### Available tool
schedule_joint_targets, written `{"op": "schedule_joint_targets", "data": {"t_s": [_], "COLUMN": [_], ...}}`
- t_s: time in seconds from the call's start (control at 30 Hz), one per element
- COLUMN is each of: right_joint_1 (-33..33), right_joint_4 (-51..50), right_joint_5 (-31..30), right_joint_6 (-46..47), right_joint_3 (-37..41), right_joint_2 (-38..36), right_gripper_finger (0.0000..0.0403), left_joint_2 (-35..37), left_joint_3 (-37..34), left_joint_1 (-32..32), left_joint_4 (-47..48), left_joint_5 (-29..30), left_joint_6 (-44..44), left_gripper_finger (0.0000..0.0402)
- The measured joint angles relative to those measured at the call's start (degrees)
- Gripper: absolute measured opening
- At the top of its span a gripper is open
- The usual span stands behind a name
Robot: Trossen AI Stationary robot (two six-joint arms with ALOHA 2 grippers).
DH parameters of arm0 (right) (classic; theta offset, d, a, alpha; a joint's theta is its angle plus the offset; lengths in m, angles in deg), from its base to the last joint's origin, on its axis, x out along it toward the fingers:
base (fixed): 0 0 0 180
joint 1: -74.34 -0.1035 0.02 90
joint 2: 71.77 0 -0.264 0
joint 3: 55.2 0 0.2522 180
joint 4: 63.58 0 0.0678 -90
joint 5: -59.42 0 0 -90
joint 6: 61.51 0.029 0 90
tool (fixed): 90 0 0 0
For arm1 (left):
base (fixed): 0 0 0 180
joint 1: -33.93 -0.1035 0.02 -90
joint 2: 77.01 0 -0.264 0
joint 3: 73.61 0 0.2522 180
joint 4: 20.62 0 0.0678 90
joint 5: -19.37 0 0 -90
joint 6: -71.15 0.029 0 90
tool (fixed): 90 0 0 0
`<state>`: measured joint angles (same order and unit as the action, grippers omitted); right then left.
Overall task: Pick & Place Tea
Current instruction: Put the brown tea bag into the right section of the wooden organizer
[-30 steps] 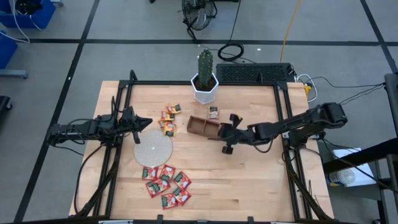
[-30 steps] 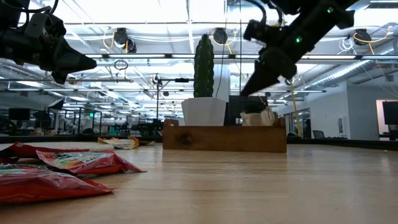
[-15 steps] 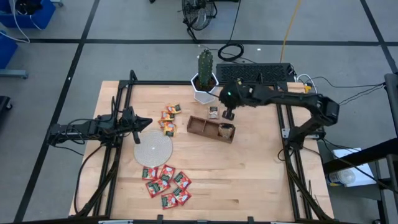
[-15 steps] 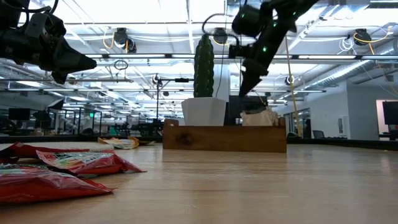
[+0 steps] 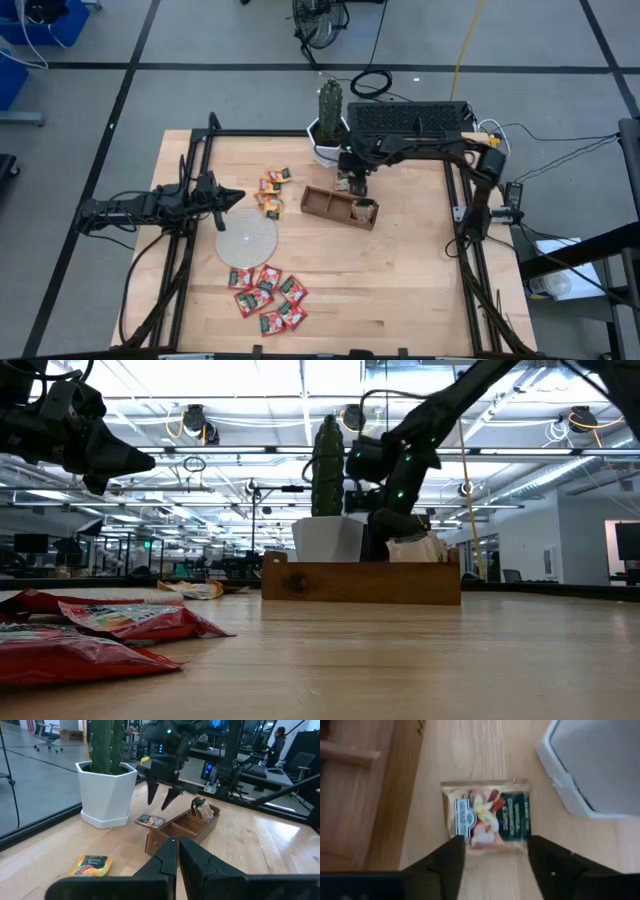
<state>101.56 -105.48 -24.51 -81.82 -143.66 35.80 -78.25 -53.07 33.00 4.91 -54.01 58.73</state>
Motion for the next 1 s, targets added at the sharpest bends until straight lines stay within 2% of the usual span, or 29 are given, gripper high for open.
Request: {"op": "schedule_joint_targets", "data": {"t_s": [0.17, 0.27, 0.43, 0.6, 1.0], "right_joint_1": [-0.68, -0.74, -0.63, -0.33, 2.25], "right_joint_4": [-0.54, -0.92, -1.22, -2.91, -13.85], "right_joint_5": [-0.2, -2.5, -2.56, -2.94, -1.36], "right_joint_6": [-1.89, -3.67, -4.42, -4.09, 0.64], "right_joint_3": [-3.62, -4.6, -4.98, -4.95, -4.91], "right_joint_2": [4.83, 7.03, 8.32, 8.13, 8.08], "right_gripper_finger": [0.0251, 0.0255, 0.0248, 0.0226, 0.0132], "left_joint_2": [0.01, -0.01, 0.01, 0.01, 0.01], "left_joint_3": [0.0, 0.01, 0.0, 0.01, -0.01], "left_joint_1": [0.0, 0.0, 0.0, 0.0, 0.0], "left_joint_4": [0.0, 0.0, 0.01, 0.02, 0.0], "left_joint_5": [0.0, 0.0, -0.01, 0.0, 0.0], "left_joint_6": [0.0, 0.0, 0.0, 0.0, 0.0], "left_gripper_finger": [0.0021, 0.0021, 0.0021, 0.0021, 0.0021]}}
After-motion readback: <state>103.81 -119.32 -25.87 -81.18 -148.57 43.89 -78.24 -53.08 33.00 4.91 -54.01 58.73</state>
